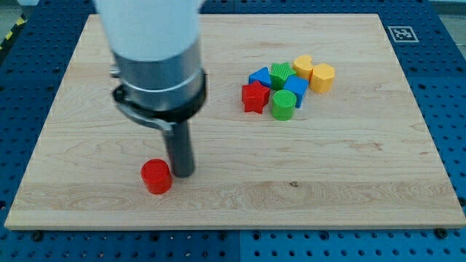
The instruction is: Move the red circle to the left
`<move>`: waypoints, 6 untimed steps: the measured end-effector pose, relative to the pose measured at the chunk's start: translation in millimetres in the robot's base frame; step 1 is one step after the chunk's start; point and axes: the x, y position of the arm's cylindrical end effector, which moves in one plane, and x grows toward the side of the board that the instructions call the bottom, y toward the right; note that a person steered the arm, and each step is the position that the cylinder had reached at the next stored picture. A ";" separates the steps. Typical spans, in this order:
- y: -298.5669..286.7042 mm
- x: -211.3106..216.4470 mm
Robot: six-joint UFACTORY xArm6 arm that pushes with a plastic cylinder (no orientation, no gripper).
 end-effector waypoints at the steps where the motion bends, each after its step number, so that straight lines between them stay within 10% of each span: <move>1: -40.4 0.0; 4: 35.1 47.7; 6: -45.6 49.2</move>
